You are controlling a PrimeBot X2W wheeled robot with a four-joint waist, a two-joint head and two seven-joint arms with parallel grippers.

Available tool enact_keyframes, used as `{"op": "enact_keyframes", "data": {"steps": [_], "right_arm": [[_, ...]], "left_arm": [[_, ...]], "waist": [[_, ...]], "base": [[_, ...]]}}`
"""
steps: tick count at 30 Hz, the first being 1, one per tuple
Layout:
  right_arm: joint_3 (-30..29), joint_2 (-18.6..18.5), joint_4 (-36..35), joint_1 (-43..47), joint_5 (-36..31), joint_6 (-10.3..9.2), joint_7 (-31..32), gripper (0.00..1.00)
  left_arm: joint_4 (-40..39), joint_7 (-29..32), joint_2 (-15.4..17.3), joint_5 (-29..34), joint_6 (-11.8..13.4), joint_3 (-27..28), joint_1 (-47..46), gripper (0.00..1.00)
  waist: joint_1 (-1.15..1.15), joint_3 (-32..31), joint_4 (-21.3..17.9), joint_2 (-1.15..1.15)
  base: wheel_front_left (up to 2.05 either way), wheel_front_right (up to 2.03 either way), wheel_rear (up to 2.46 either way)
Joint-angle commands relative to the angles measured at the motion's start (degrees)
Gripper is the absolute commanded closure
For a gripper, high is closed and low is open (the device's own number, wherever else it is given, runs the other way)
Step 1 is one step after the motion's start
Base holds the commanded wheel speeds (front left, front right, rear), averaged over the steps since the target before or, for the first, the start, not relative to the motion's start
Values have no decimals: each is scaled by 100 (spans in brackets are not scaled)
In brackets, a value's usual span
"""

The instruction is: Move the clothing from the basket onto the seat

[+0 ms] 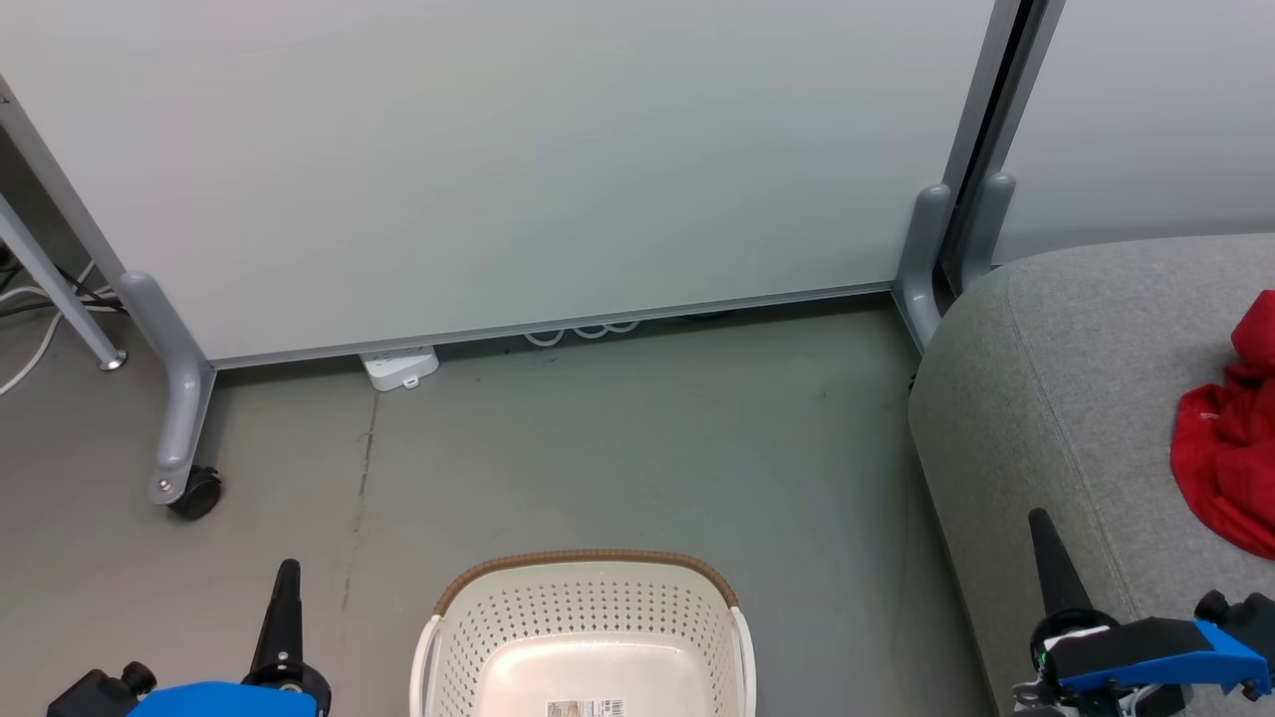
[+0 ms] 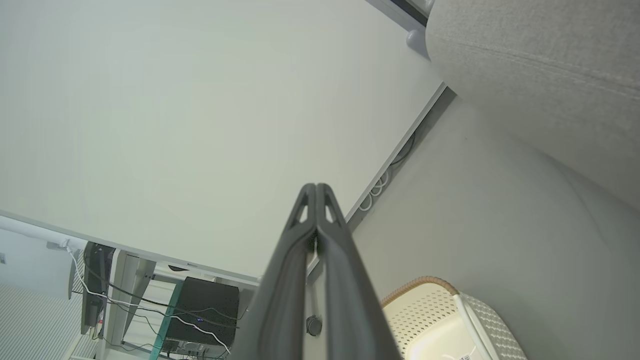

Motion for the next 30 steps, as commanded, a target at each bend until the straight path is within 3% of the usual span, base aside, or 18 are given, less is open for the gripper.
{"op": "enact_keyframes", "data": {"steps": [1,30], "right_arm": [[-19,-3,-38,-107,154,-1,29,100],[-98,-2,9,-270,1865,-2,238,100]], "left_arm": [[-74,42,29,-115,-23,58,-148,100],[-247,440,4,-1569,-34,290,-222,100]], "waist": [[0,0,-1,0],[0,-16,-39,0]], "base": [[0,0,0],[0,0,0]]}}
